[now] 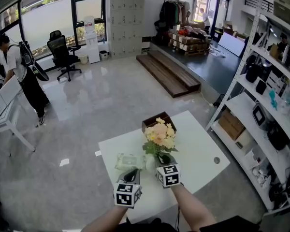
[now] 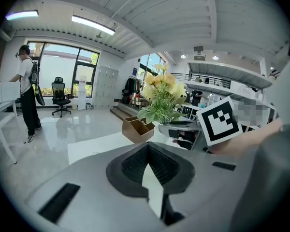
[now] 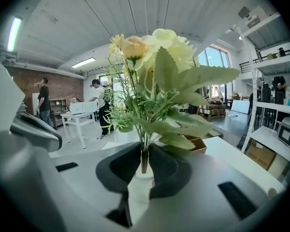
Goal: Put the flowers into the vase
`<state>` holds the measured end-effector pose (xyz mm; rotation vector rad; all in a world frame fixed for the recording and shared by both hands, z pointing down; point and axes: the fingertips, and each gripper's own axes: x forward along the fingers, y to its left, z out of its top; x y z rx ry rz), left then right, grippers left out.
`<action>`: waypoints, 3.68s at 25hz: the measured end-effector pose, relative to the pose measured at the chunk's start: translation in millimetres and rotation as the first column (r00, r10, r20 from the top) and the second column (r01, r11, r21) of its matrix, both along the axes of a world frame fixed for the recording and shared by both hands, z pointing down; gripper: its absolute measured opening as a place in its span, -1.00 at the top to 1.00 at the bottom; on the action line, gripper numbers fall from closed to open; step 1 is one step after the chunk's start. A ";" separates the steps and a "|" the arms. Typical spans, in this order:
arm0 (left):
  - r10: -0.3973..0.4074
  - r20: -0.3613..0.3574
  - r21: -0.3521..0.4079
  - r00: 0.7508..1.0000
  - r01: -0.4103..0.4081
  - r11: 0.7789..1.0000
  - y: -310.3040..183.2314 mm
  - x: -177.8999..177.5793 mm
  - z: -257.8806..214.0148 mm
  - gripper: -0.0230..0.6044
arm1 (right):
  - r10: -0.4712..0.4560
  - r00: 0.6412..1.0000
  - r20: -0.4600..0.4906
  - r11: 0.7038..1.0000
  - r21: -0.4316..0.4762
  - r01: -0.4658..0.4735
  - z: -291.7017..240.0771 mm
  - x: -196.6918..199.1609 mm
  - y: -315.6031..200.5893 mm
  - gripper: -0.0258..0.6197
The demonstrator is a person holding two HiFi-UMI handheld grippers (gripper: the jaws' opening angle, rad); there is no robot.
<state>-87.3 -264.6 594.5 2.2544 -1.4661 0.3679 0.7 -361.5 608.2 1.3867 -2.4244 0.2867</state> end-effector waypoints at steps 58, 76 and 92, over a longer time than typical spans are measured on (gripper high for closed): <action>0.094 -0.018 0.098 0.995 -0.091 0.991 5.2 63.1 -36.2 0.92 | 0.206 0.970 0.132 0.979 -0.021 -0.205 -53.9 53.6 100.2 0.91; 0.082 -0.017 0.085 0.996 -0.081 0.993 7.3 62.0 -31.9 0.92 | 0.199 0.971 0.131 0.980 -0.030 -0.197 -48.6 52.7 100.7 0.91; 0.094 -0.019 0.088 0.995 -0.092 0.992 8.6 62.9 -31.7 0.92 | 0.203 0.970 0.134 0.979 -0.037 -0.200 -47.3 51.7 103.4 0.91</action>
